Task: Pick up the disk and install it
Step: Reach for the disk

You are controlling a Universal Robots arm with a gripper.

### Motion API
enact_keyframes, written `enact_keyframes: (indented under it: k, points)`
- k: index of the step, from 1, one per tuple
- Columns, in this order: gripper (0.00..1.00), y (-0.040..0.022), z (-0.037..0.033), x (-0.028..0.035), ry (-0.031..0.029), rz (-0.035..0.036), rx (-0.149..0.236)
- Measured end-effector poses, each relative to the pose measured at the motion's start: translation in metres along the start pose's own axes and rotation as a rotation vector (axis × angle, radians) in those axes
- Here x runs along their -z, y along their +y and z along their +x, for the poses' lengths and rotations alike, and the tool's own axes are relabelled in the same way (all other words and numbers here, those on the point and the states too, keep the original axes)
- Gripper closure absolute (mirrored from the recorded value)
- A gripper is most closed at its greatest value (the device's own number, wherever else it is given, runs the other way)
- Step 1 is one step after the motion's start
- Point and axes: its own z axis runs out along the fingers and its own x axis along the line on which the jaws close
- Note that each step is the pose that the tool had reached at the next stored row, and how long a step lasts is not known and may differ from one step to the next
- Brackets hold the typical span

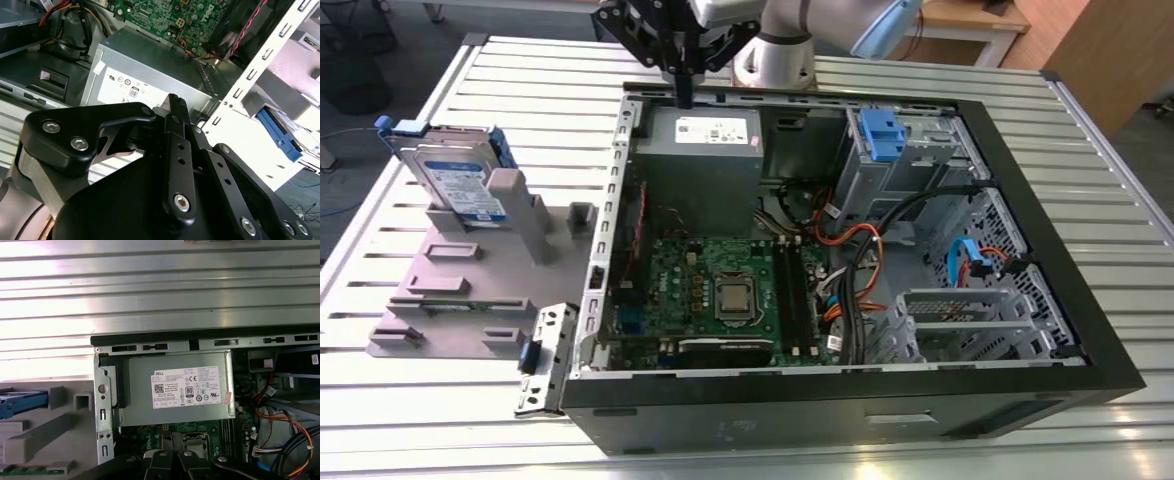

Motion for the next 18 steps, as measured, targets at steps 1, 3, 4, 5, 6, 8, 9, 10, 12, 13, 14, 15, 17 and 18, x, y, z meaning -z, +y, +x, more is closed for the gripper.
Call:
enact_keyframes:
  k: [1,3,4,5,6,8,9,10,12,13,14,15,17,18]
  points:
    - [0.89,0.0,0.0009,0.0,0.0,0.0,0.0]
    - [0.89,-0.0001,0.0023,0.0,-0.0001,-0.0001,0.0]
    - [0.89,-0.0001,0.0023,0.0,-0.0001,-0.0001,0.0]
    - [0.89,-0.0001,0.0024,0.0,0.0,0.0,0.0]
    - [0.89,-0.0002,0.003,0.0001,-0.0001,-0.0001,0.0]
    - [0.89,-0.0003,0.0036,0.0001,0.0,-0.0001,0.0]
    - [0.89,-0.0003,0.0037,0.0001,0.0,0.0,0.0]
    - [0.89,-0.0003,0.0042,0.0001,-0.0001,-0.0001,0.0]
    - [0.89,-0.0004,0.0052,0.0001,-0.0001,-0.0001,0.0]
    - [0.89,-0.0004,0.0058,0.0001,0.0,0.0,0.0]
    - [0.89,-0.0005,0.0066,0.0002,0.0,-0.0001,0.0]
    - [0.89,-0.0005,0.0072,0.0002,0.0,-0.0001,0.0]
    - [0.89,-0.0005,0.0072,0.0001,0.0,-0.0001,0.0]
    - [0.89,-0.0005,0.0073,0.0002,0.0,0.0,0.0]
